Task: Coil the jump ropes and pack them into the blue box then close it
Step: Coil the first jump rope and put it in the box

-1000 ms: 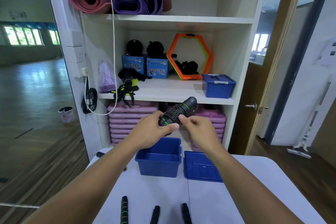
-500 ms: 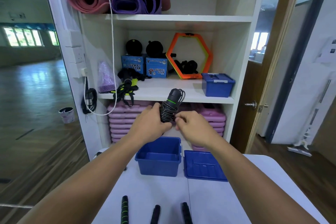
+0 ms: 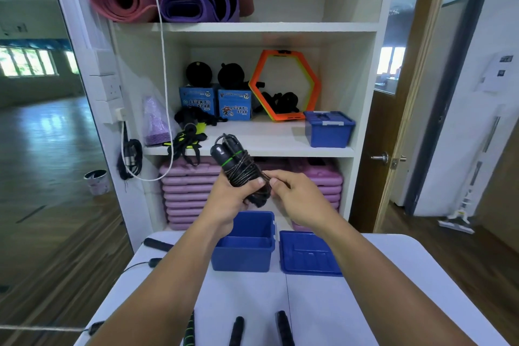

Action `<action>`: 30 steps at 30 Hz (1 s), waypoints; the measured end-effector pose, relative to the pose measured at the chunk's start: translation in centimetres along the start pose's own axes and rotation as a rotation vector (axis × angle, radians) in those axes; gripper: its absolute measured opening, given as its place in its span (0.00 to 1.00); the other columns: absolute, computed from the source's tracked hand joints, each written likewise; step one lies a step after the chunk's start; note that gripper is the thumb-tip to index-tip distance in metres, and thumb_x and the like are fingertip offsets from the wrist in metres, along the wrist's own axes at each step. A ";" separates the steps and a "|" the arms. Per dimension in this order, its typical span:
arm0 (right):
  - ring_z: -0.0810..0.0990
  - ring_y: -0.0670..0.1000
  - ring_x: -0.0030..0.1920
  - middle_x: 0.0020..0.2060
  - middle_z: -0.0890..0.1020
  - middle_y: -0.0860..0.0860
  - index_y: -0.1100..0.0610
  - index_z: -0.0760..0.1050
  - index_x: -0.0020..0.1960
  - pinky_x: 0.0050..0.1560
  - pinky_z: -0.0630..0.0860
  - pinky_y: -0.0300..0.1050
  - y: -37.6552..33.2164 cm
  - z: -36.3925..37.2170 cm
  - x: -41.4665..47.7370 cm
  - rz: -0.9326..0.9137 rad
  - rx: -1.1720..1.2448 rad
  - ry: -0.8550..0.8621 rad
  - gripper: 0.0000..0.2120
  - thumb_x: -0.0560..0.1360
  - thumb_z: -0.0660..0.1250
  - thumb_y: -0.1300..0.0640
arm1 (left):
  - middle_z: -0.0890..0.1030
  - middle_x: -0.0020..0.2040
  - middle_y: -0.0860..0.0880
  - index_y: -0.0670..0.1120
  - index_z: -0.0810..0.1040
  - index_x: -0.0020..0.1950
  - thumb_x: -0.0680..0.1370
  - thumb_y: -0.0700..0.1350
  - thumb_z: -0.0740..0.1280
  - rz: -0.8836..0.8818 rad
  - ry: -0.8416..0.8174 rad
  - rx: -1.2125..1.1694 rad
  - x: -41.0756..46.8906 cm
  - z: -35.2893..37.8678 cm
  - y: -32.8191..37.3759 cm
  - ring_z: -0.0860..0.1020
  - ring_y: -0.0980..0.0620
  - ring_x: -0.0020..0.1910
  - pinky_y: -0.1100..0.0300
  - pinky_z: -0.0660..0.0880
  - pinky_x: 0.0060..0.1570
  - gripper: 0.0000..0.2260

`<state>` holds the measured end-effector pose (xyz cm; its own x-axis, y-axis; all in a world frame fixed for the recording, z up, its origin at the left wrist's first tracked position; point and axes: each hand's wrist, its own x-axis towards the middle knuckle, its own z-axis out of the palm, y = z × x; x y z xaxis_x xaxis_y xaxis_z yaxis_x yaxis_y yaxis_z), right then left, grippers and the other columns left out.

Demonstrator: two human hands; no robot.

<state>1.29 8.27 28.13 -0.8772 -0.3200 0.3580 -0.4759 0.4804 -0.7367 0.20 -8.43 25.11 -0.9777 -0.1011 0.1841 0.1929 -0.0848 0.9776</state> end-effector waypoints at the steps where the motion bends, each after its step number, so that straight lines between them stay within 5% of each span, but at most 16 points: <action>1: 0.76 0.39 0.38 0.38 0.81 0.41 0.45 0.79 0.64 0.43 0.72 0.37 0.0 -0.1 -0.1 -0.004 0.010 0.000 0.16 0.83 0.57 0.56 | 0.83 0.55 0.34 0.39 0.77 0.62 0.71 0.46 0.78 -0.003 -0.017 -0.037 -0.1 0.1 0.0 0.81 0.39 0.48 0.49 0.75 0.45 0.23; 7: 0.81 0.46 0.49 0.48 0.85 0.45 0.44 0.79 0.62 0.53 0.76 0.43 0.3 -0.2 -0.5 -0.049 -0.001 0.022 0.15 0.83 0.58 0.55 | 0.83 0.53 0.37 0.34 0.76 0.64 0.72 0.42 0.77 -0.051 -0.089 -0.167 -0.4 -0.3 0.4 0.78 0.36 0.53 0.45 0.72 0.50 0.24; 11: 0.79 0.44 0.42 0.39 0.82 0.43 0.46 0.79 0.62 0.42 0.71 0.34 -0.2 -0.3 -0.4 -0.080 -0.095 0.043 0.14 0.83 0.58 0.55 | 0.83 0.50 0.40 0.37 0.77 0.65 0.70 0.52 0.78 -0.063 -0.048 -0.233 -0.9 -0.1 1.2 0.80 0.41 0.49 0.52 0.76 0.44 0.30; 15: 0.78 0.49 0.50 0.49 0.81 0.50 0.48 0.76 0.66 0.47 0.71 0.42 0.2 0.7 -0.3 -0.111 -0.157 0.097 0.15 0.82 0.58 0.55 | 0.85 0.47 0.43 0.44 0.81 0.61 0.71 0.59 0.73 -0.089 0.052 -0.345 -1.4 0.5 1.9 0.82 0.45 0.45 0.54 0.79 0.40 0.25; 20: 0.76 0.47 0.45 0.43 0.76 0.50 0.44 0.76 0.59 0.45 0.73 0.45 0.5 2.2 -0.6 -0.092 -0.009 0.265 0.11 0.83 0.58 0.53 | 0.86 0.44 0.44 0.44 0.81 0.53 0.77 0.48 0.72 -0.075 0.167 -0.442 -2.0 1.6 2.2 0.85 0.41 0.47 0.54 0.82 0.38 0.10; 23: 0.80 0.50 0.44 0.43 0.78 0.47 0.44 0.74 0.53 0.46 0.78 0.50 0.1 3.0 -0.9 -0.072 0.105 0.360 0.07 0.82 0.58 0.52 | 0.86 0.45 0.43 0.43 0.80 0.56 0.77 0.47 0.72 -0.074 0.225 -0.503 -2.3 2.3 1.9 0.84 0.41 0.47 0.55 0.82 0.37 0.11; 27: 0.71 0.44 0.33 0.34 0.73 0.45 0.51 0.65 0.50 0.38 0.70 0.47 0.0 3.5 -1.6 0.036 0.212 0.429 0.04 0.83 0.58 0.52 | 0.86 0.38 0.49 0.44 0.79 0.56 0.77 0.46 0.72 -0.048 0.285 -0.656 -2.4 2.7 1.9 0.83 0.43 0.42 0.56 0.82 0.36 0.10; 30: 0.70 0.43 0.32 0.35 0.74 0.45 0.48 0.67 0.51 0.39 0.71 0.48 0.2 3.7 -2.0 0.029 0.209 0.400 0.02 0.83 0.59 0.52 | 0.86 0.43 0.46 0.44 0.79 0.57 0.77 0.44 0.72 -0.012 0.296 -0.654 -2.6 2.9 1.8 0.83 0.43 0.43 0.55 0.83 0.37 0.10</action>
<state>3.17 5.99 25.21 -0.8652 0.0521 0.4987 -0.4637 0.2957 -0.8352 2.87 -5.47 26.63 -0.9344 -0.3530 0.0480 0.2833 -0.6546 0.7009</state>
